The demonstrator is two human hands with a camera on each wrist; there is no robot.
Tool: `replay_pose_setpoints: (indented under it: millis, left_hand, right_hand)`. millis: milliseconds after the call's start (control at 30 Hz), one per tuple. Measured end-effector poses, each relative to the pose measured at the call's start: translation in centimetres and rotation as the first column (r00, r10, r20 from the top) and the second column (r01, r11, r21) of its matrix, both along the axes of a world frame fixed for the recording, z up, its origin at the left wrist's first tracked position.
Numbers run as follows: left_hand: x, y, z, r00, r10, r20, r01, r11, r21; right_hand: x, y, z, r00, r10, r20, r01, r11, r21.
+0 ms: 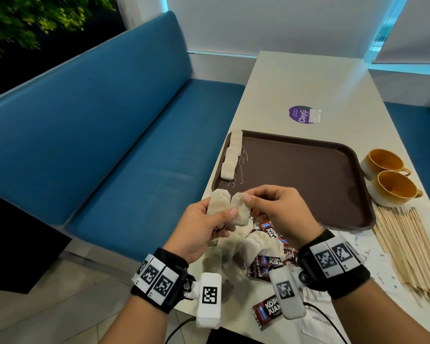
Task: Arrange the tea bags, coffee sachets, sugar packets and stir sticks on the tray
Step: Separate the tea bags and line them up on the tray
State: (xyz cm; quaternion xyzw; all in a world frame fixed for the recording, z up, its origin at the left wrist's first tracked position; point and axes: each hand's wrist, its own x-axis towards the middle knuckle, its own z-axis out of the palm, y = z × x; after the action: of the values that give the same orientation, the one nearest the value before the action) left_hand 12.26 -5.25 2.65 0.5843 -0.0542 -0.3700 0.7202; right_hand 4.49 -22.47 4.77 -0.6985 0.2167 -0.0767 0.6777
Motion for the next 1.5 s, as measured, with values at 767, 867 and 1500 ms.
replay_pose_setpoints:
  millis: [767,867,1500]
  left_hand:
    - [1.0,0.0,-1.6,0.989,0.128,-0.071,-0.131,0.991,-0.038]
    - [0.8,0.4,-1.9,0.993,0.086,-0.078,-0.086,0.996,0.006]
    - [0.7,-0.6,-0.5,1.000,-0.001,-0.008,0.000,0.998,-0.066]
  right_hand:
    - [1.0,-1.8,0.9,0.946,-0.303,0.113,0.299,0.953,0.050]
    - [1.2,-2.6,1.0,0.914,-0.371,0.166,0.361,0.928,0.089]
    - [1.2,-1.1,1.7,0.989,0.142,-0.050,-0.145,0.988,-0.054]
